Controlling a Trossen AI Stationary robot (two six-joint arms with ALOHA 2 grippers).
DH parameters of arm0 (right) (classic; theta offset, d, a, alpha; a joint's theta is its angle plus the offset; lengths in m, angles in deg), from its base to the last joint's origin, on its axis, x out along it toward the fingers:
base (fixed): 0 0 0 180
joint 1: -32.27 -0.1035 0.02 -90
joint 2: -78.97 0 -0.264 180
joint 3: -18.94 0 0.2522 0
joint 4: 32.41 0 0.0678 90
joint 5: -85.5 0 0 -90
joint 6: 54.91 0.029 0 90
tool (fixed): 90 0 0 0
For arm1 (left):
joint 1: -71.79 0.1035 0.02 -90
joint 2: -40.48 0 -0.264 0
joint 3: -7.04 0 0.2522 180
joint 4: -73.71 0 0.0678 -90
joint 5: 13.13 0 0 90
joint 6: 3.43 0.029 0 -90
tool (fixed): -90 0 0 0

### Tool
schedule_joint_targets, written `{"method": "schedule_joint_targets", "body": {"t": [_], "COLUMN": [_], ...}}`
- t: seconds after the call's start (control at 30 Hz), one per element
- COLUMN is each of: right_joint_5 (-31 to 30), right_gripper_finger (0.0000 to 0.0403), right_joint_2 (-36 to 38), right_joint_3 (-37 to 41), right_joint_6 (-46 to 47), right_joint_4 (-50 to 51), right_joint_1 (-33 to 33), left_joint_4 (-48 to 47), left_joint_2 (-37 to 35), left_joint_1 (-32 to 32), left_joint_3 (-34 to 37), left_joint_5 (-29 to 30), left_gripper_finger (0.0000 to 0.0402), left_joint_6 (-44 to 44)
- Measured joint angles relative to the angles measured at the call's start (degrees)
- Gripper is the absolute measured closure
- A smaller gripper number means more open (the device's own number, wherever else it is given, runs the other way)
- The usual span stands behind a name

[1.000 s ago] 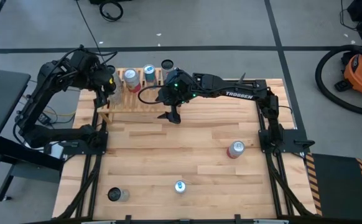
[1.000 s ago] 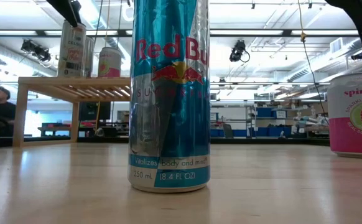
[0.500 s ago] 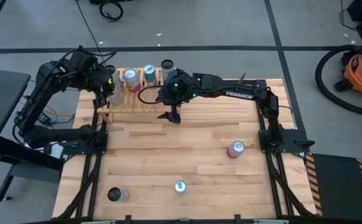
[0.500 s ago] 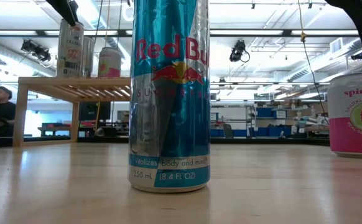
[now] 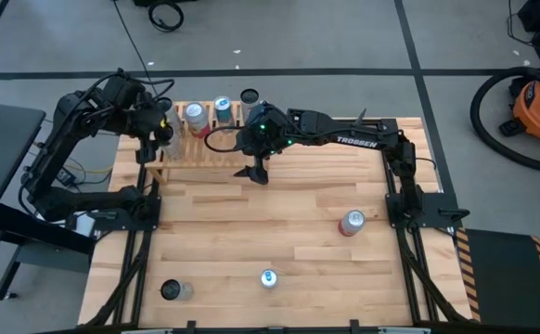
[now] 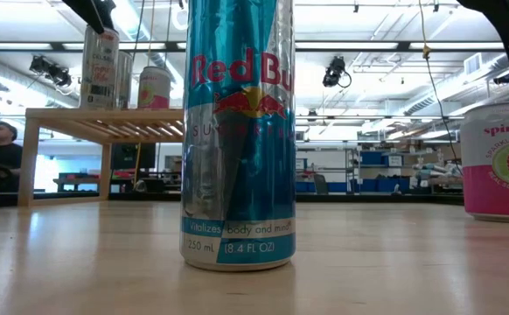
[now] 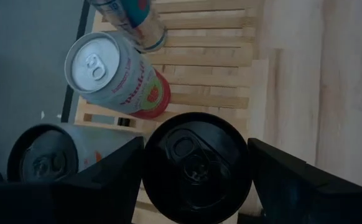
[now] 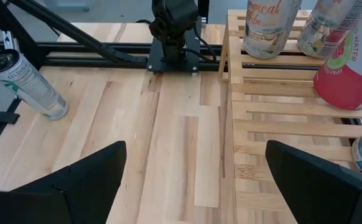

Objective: Place canned beverage on shelf
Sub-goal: Put the white yellow soda can on the shelf aligned with the other white yellow soda can

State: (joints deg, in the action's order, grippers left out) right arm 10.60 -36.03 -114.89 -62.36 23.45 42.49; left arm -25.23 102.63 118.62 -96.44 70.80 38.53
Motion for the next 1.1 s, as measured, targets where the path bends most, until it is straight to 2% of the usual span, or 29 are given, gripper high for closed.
{"method": "schedule_joint_targets", "body": {"t": [0.3, 0.6, 0.77, 1.1], "right_joint_5": [0.01, 0.00, 0.00, 0.00], "right_gripper_finger": [0.0007, 0.0007, 0.0007, 0.0007], "right_joint_2": [0.00, 0.00, 0.00, 0.00], "right_joint_3": [0.00, 0.00, 0.00, 0.00], "right_joint_6": [-0.10, 1.88, 6.14, 7.72], "right_joint_4": [0.00, 0.00, 0.00, -0.02], "right_joint_1": [0.00, 0.00, 0.00, 0.00], "left_joint_4": [-0.05, -0.07, -0.13, 1.17], "left_joint_2": [0.00, 0.00, 0.00, 0.09], "left_joint_1": [0.00, 0.10, 1.99, 5.26], "left_joint_3": [0.04, 0.04, 0.04, 0.15], "left_joint_5": [-1.07, -0.32, -0.40, -2.71], "left_gripper_finger": [0.0136, 0.0136, 0.0136, 0.0136], "left_joint_6": [5.05, 4.80, 4.95, 7.17]}}
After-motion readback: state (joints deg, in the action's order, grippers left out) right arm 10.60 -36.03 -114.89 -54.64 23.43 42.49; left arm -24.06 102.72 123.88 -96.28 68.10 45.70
